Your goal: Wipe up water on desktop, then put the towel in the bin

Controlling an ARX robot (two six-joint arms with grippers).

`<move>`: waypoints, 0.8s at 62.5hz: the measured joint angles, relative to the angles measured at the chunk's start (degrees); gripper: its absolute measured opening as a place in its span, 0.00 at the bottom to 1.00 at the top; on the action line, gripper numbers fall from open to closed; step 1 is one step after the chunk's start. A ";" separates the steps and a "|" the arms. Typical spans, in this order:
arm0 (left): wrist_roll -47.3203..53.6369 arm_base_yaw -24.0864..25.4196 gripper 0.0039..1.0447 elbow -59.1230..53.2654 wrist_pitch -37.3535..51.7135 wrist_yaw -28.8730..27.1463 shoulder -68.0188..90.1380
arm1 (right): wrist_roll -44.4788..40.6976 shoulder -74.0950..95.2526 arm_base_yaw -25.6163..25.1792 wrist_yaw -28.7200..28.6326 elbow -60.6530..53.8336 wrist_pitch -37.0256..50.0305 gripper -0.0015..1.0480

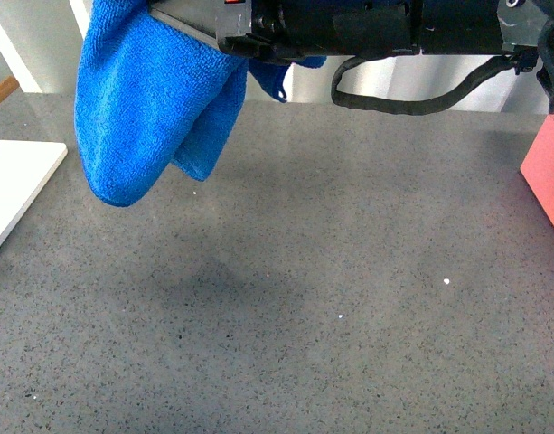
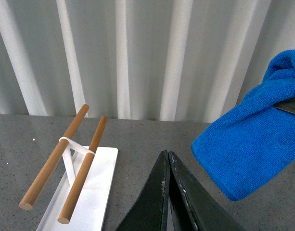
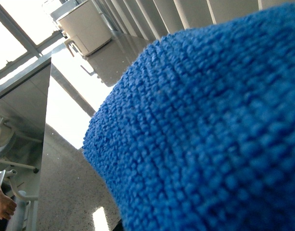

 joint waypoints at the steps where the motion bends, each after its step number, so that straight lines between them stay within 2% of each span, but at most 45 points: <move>1: 0.00 0.00 0.03 0.00 -0.44 0.00 -0.46 | -0.02 -0.02 0.00 0.04 0.00 -0.02 0.04; 38: 0.00 0.00 0.03 0.00 -8.96 0.00 -9.03 | -1.14 -1.70 0.04 0.46 -1.70 -0.79 0.04; 43: 0.02 0.00 0.03 0.00 -16.57 0.09 -14.73 | -1.27 -1.92 0.04 0.50 -1.79 -0.81 0.04; 50: 0.02 0.00 0.03 0.00 -18.80 0.04 -18.73 | -1.36 -2.05 0.04 0.85 -1.90 -0.83 0.04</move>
